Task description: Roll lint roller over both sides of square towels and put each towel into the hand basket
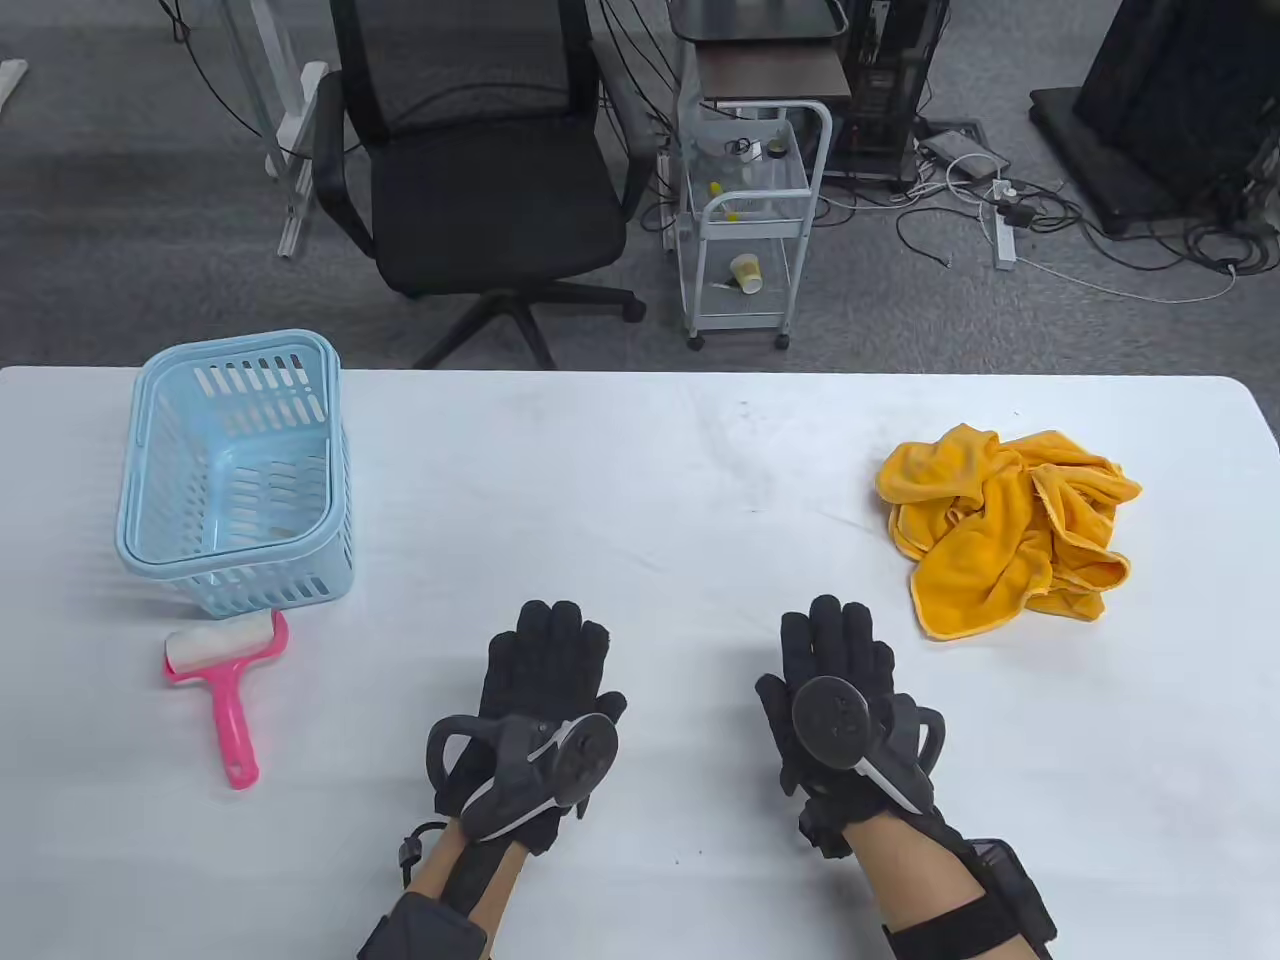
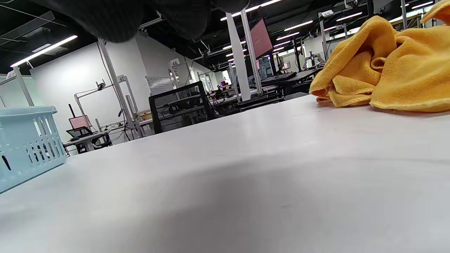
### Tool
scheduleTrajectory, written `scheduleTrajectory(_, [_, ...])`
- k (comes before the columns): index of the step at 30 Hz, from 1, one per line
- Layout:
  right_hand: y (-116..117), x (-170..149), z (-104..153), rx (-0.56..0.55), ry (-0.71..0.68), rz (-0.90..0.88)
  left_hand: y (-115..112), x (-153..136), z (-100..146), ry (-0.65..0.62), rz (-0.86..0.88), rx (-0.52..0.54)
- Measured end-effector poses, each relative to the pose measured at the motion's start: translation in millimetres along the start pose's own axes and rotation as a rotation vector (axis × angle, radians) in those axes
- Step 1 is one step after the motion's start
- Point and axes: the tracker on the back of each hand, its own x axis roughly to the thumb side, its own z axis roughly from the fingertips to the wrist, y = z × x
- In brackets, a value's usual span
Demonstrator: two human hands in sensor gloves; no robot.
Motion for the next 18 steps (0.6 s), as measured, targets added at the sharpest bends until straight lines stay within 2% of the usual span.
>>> scheduleTrajectory(9, [0.2, -0.1, -0.4, -0.003, -0.004, -0.004, -1.2, -0.8, -0.8, 0.002, 0.011, -0.017])
scheduleTrajectory(18, [12.3, -2.7, -2.3, 0.053, 0.01, 0.029, -1.9, 1.2, -1.3, -0.014, 0.011, -0.023])
